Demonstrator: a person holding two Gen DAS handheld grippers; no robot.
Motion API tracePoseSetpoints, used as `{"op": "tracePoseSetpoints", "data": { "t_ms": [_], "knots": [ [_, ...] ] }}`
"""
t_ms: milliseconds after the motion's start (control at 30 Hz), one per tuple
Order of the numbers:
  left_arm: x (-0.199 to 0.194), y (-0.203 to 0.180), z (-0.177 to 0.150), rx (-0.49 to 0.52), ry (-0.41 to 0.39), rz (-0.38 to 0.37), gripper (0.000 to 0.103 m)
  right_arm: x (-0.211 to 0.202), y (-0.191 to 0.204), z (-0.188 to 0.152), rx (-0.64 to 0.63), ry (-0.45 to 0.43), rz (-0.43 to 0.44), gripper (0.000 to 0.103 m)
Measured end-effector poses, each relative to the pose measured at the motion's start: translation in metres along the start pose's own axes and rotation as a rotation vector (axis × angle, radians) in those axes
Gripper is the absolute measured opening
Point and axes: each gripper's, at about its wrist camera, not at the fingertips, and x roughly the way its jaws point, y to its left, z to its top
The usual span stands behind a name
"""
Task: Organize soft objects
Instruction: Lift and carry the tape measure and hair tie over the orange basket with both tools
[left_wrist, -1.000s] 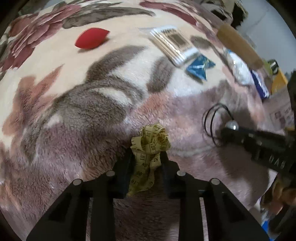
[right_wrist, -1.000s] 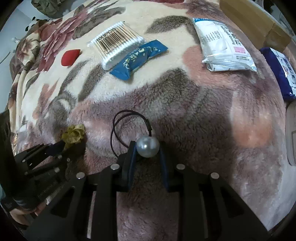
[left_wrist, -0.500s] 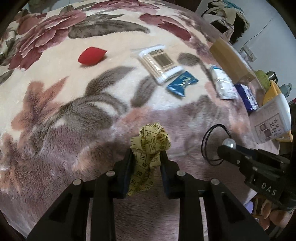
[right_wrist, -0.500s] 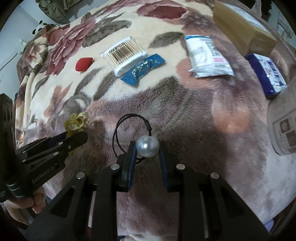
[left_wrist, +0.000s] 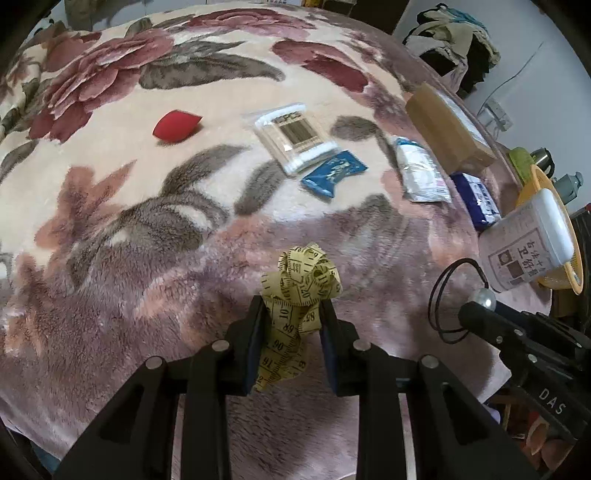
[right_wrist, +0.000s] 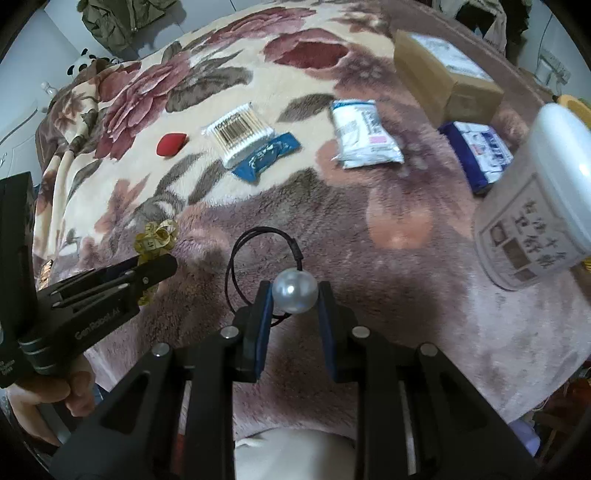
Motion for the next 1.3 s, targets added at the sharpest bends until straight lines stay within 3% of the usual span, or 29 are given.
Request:
{"op": "tracePoseSetpoints", "data": {
  "t_ms": [533, 1300],
  "knots": [
    [-0.031, -0.053, -0.001, 0.067, -0.055, -0.032, 0.028, -0.056, -0.025, -0.004, 0.028, -0.101, -0.025, 0.025],
    [-0.051, -0.104, 0.003, 0.152, -0.093, -0.05, 0.028, -0.09, -0.048, -0.009, 0.061, -0.164, -0.04, 0.025]
  ]
}}
